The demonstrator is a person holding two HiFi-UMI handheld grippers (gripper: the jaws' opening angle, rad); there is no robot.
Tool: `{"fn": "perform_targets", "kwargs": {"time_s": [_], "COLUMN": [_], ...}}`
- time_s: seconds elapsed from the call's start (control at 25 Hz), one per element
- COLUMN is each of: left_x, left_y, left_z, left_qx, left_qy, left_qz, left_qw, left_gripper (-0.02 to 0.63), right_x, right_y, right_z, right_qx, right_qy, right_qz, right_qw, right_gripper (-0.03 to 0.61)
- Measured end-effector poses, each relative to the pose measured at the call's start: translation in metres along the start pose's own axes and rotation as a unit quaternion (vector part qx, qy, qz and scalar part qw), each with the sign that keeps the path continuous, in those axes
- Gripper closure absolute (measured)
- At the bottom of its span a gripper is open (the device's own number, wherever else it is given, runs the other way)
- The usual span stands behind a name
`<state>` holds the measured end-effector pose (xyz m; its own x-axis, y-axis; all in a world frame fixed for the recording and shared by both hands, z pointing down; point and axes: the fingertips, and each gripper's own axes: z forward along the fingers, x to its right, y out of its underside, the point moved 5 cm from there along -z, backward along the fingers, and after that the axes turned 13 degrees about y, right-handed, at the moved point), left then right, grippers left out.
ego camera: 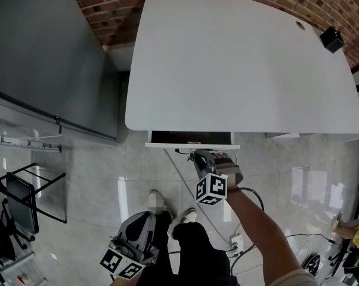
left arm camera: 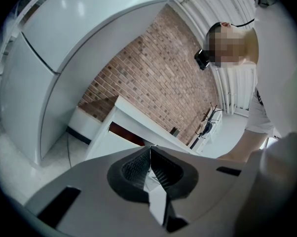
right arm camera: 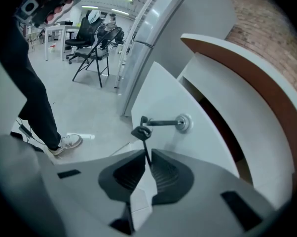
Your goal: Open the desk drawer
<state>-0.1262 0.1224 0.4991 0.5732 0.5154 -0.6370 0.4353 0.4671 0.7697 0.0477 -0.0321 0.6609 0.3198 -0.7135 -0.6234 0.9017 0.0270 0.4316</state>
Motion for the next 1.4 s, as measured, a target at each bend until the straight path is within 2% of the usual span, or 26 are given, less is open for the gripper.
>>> {"fn": "perform_targets", "kwargs": {"time_s": [0.48, 1.4], "left_x": [0.002, -0.001], "left_y": [0.003, 0.005], "left_z": [-0.003, -0.001], "left_qx": [0.002, -0.004], "left_qy": [0.000, 0.005], "left_qz": [-0.004, -0.008], "left_qw": [1.0000, 0.9999], "left_gripper": [0.604, 0.604], "right_x": [-0.009, -0.029], "right_y": [-0.001, 0.005], "right_z": [-0.015, -0.019], "right_qx": [0.001, 0.008], "right_qy": [0.009, -0.006], "right_qz": [0.042, 0.025], "right_qw": [0.999, 1.000], "right_gripper": [0.540, 0.548]}}
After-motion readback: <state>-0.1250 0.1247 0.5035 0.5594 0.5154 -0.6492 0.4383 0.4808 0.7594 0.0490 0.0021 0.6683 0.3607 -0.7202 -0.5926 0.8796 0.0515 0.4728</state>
